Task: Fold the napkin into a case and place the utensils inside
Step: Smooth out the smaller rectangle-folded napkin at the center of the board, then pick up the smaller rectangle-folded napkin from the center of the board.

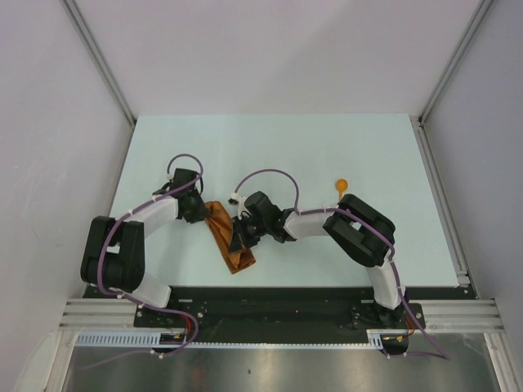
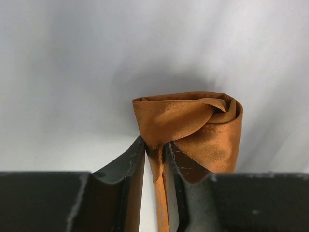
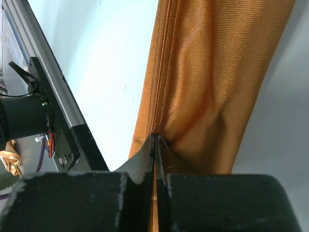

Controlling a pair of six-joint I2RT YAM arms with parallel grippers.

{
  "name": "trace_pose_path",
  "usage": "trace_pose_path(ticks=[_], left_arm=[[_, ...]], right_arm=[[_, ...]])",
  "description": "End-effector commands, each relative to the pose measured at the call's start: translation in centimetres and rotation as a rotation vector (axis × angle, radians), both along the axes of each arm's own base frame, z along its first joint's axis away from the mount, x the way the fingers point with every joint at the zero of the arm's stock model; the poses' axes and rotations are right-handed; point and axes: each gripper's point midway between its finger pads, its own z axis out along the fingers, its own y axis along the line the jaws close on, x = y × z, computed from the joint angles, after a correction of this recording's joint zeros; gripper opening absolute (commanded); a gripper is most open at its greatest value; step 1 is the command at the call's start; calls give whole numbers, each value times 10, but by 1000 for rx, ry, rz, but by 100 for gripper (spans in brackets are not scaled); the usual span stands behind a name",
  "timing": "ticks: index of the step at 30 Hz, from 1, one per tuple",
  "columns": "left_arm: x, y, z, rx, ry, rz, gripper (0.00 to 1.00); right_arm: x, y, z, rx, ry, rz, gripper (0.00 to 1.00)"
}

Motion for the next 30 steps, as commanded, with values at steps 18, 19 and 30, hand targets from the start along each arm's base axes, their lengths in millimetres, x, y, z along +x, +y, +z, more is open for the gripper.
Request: trace_pose_path(ticks=[18, 19, 30], left_arm=[[-11, 9, 91, -39, -208, 20, 61], [-13, 12, 97, -45, -218, 31, 61], [-37, 38, 192, -47, -444, 42, 62]], right_arm=[[9, 4, 15, -152, -129, 35, 0], [8, 2, 16, -181, -135, 40, 0], [40, 8, 24, -316, -251, 8, 39]])
